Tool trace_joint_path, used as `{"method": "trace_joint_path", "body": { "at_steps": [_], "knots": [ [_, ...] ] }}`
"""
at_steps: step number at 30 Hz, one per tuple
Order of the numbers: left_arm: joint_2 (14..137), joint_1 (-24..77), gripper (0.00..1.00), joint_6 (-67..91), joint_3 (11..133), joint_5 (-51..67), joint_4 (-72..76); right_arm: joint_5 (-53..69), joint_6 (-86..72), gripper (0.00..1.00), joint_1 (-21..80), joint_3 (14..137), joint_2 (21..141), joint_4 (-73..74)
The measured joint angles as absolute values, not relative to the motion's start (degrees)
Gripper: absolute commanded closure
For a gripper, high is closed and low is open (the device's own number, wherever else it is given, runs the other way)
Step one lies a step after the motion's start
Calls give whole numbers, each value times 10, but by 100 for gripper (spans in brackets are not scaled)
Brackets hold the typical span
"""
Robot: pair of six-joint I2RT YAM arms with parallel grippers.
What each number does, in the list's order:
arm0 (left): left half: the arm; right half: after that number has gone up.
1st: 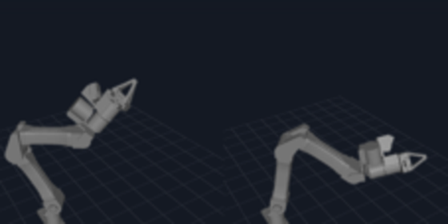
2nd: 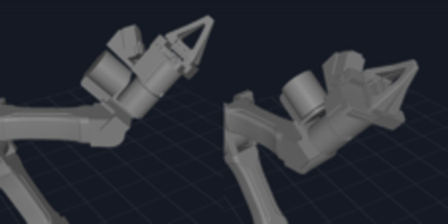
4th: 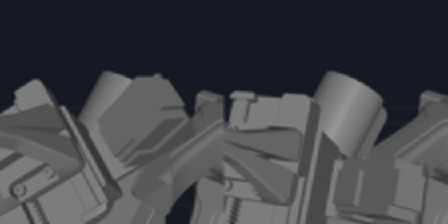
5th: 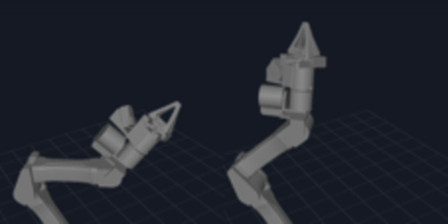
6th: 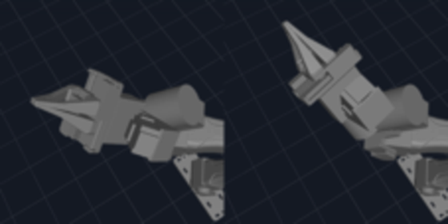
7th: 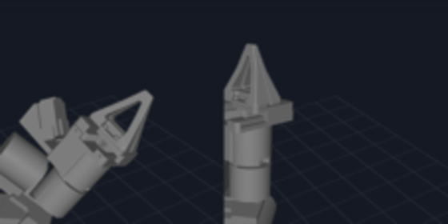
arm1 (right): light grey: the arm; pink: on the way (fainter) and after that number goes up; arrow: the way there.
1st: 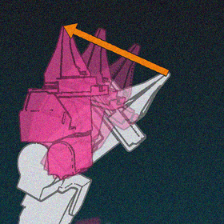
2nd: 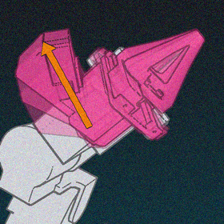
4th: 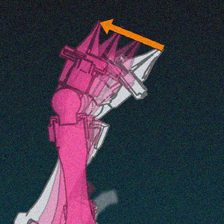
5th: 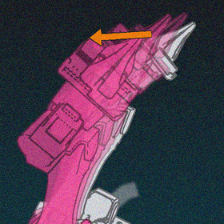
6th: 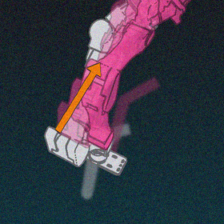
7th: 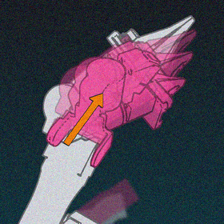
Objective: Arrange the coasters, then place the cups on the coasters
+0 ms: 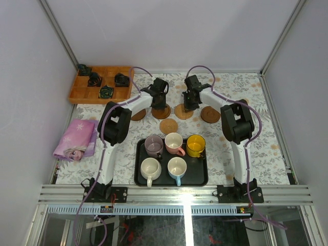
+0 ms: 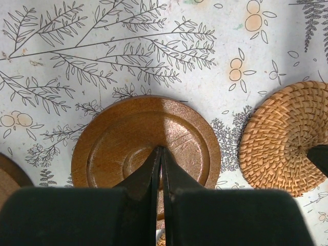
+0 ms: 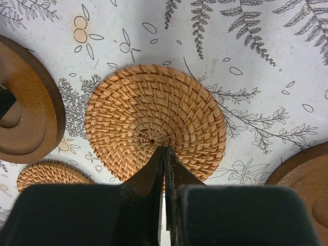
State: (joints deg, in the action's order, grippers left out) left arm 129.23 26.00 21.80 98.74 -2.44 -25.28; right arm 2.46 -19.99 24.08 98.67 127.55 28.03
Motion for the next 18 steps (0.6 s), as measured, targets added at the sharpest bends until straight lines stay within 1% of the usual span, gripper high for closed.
{"method": "trace_joint_path", "body": {
  "at_steps": [8,13,18],
  "knots": [
    [1290,261,100,211,985,-22,-252,10,-202,99,241,987,1271,298],
    [1277,266,100,209,970,-22,-255,22,-197,95,241,985,1252,308],
    [1260,268,100,207,961,-32,-268,62,-194,91,243,969,1194,299]
  ]
}}
